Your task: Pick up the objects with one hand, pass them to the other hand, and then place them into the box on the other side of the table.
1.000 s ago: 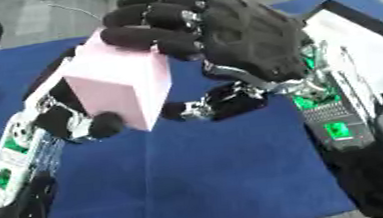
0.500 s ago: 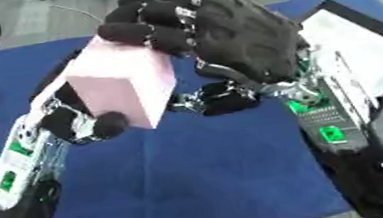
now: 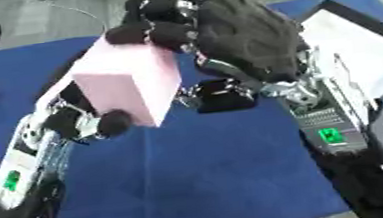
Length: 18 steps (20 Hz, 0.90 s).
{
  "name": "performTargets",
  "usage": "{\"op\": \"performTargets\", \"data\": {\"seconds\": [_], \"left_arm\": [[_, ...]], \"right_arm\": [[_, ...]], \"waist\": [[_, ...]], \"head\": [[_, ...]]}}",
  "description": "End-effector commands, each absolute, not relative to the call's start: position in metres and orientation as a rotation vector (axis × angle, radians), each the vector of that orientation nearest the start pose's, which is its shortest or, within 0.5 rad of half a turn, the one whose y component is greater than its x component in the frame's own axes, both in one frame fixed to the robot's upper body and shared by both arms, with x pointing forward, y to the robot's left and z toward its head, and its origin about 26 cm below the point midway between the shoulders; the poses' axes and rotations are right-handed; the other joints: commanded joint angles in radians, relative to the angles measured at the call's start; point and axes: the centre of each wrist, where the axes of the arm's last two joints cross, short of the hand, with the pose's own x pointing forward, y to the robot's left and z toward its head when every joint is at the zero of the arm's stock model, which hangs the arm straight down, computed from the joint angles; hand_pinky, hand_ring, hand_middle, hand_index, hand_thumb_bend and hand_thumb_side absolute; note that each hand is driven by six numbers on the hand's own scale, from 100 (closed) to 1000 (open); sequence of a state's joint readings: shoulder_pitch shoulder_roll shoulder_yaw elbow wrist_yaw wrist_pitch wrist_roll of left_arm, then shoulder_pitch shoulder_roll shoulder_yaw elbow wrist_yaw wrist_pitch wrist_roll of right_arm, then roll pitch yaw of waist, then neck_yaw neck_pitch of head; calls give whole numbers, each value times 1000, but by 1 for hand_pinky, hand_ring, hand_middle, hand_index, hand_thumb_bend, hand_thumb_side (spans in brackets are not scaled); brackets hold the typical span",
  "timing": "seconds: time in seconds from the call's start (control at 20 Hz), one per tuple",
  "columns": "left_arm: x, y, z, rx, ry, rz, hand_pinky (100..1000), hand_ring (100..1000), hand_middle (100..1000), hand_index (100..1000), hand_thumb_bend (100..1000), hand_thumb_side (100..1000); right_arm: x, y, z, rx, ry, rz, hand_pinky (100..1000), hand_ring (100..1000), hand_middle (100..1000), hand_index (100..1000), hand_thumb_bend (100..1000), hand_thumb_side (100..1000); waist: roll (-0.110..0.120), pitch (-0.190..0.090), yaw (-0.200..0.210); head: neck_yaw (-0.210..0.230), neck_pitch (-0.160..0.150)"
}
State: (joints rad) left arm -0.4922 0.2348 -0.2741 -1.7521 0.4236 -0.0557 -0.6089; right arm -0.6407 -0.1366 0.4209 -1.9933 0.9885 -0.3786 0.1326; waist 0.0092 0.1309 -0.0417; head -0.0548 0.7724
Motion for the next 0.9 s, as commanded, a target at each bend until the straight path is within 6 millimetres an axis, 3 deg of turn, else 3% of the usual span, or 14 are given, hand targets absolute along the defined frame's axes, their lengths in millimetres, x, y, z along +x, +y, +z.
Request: {"op": "performTargets", "data": {"seconds": [0.05,0.25,0.55,0.75,0.9], "left_arm": [[345,167,179,-909,-2006,-1008,832,613,605,714,797,551],[351,172,171,-887,-1988,-1022,864,693,711,782,872,619],[366,185,157,-829,-1991,-969,891,760,792,835,969,685],[373,197,144,-776,-1992,-889,894,763,797,838,956,667],[376,215,129,-673,-1976,-798,885,749,781,826,912,652]], "right_arm": [[282,-96,257,639,2670,-1295,829,781,658,415,106,100],[282,-96,258,618,2696,-1247,827,780,654,401,101,100],[283,-97,261,579,2716,-1181,826,780,656,398,100,100],[286,-104,264,567,2775,-1141,815,777,638,412,100,100],[294,-123,274,633,2865,-1059,809,775,632,417,100,100]], "waist": [[-8,-17,-1],[-7,-16,-4],[-7,-16,-7],[-9,-16,-9],[-9,-17,-11]], "head": [[3,-2],[3,-2],[3,-2],[2,-2],[0,-2]]}}
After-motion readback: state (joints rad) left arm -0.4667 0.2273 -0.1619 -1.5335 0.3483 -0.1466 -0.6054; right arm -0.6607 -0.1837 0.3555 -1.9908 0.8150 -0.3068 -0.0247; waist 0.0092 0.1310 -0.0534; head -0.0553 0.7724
